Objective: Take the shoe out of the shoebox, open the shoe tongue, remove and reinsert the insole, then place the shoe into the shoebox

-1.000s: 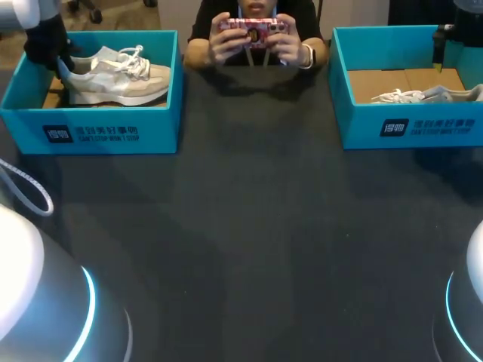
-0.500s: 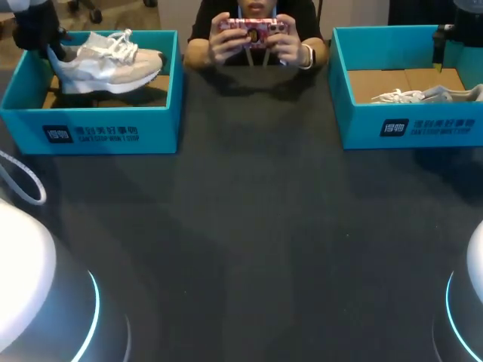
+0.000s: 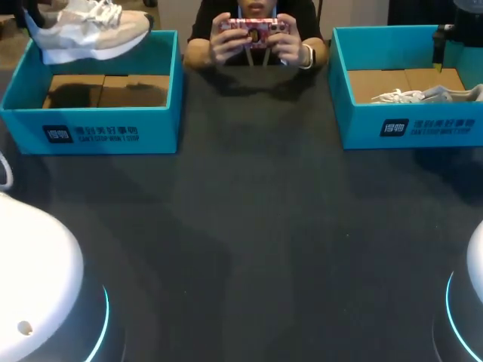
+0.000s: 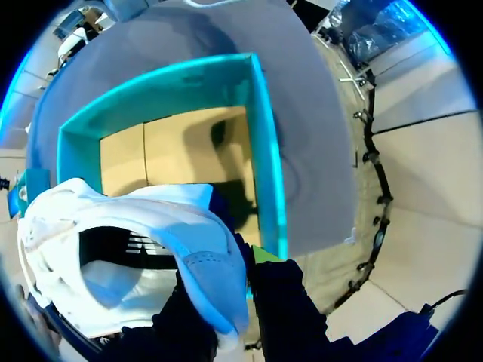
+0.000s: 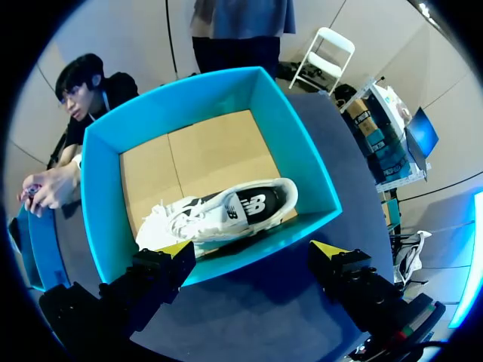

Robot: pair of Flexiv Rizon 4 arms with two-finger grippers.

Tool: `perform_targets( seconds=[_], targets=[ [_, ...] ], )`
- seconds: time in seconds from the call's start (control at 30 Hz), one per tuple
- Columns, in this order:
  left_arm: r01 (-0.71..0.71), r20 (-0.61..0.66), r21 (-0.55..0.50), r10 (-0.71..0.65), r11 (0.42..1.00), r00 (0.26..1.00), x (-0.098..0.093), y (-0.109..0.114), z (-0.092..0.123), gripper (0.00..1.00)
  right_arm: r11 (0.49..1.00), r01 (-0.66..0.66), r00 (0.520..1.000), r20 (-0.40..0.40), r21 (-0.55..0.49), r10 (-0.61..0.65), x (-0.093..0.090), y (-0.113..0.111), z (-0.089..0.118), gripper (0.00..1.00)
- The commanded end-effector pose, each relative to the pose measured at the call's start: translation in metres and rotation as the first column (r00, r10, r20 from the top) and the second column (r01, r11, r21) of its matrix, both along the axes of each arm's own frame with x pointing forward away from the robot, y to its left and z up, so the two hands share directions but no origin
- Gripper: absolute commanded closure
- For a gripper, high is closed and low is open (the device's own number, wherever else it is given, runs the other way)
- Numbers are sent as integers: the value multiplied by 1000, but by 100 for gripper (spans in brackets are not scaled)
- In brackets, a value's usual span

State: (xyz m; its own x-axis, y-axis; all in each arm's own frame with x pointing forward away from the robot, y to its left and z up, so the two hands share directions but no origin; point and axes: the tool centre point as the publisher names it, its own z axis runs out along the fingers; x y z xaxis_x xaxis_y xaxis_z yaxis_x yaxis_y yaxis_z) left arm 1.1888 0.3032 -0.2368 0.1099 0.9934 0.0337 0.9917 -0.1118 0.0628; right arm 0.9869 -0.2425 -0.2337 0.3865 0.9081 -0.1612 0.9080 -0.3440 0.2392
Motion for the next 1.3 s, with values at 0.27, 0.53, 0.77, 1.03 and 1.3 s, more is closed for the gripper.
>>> perform_targets(
  seconds=[0.27, 0.53, 0.77, 1.03, 1.3],
  targets=[
    [-78, 132, 13, 76, 997, 988, -17, 3, 67, 100, 1000, 1, 1000, 3, 0, -1, -1, 0, 0, 0],
    [-78, 132, 13, 76, 997, 988, -17, 3, 67, 100, 1000, 1, 1000, 3, 0, -1, -1, 0, 0, 0],
    [-164, 141, 51, 155, 985, 978, -31, -11, 76, 100, 1000, 1, 1000, 3, 0, -1, -1, 0, 0, 0],
    [-194, 133, 39, 187, 980, 973, -47, -35, 96, 100, 1000, 1, 1000, 3, 0, -1, -1, 0, 0, 0],
    [-199, 110, 72, 190, 977, 976, -59, -66, 104, 100, 1000, 1, 1000, 3, 0, -1, -1, 0, 0, 0]
  ],
)
